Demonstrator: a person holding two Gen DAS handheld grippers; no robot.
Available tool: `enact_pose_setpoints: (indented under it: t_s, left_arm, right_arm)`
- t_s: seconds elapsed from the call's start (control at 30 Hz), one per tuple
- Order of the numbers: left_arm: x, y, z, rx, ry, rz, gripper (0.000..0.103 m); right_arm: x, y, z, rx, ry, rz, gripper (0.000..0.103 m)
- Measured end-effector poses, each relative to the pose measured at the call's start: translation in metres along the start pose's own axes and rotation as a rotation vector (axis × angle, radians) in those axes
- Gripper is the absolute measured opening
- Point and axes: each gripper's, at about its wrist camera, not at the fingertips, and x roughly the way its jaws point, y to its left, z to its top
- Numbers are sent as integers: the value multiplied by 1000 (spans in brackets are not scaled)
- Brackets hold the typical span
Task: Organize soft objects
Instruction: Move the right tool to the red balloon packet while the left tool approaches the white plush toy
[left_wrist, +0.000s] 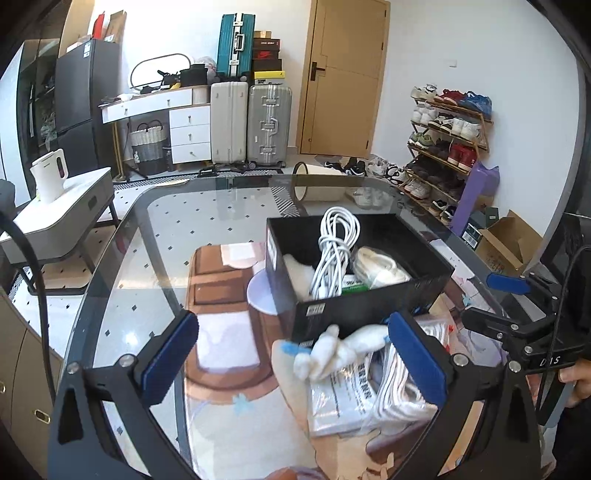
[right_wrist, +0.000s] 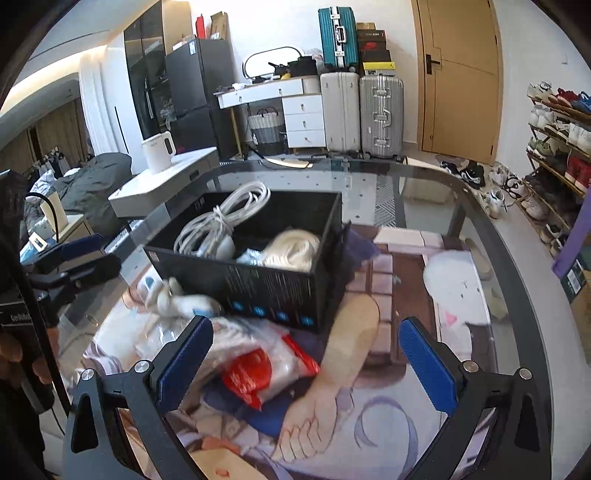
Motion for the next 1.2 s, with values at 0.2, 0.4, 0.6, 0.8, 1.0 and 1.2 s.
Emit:
enact_pose_setpoints:
  t_s: [0.2, 0.4, 0.6, 0.8, 1.0, 1.2]
  left_arm:
    - [2, 8, -13, -25, 20, 16, 103]
    - [4, 10, -22, -34, 39, 22, 103]
    - [7, 10, -27, -30, 54, 34, 103]
    - [9, 8, -29, -28, 64, 35, 103]
    - [12, 8, -32, -26, 76, 36, 103]
    - [15, 9, -34, -25, 87, 37, 103]
  right_arm:
    - [-1, -4, -12, -6, 35, -6, 102]
    - [6, 0, -16, -40, 76, 2, 102]
    - [16, 8, -19, -89, 112, -2, 102]
    - [25, 15, -20, -129, 142, 0, 102]
    - [35, 22, -23, -171, 176, 3, 102]
    - [47, 25, -22, -196, 206, 14, 102]
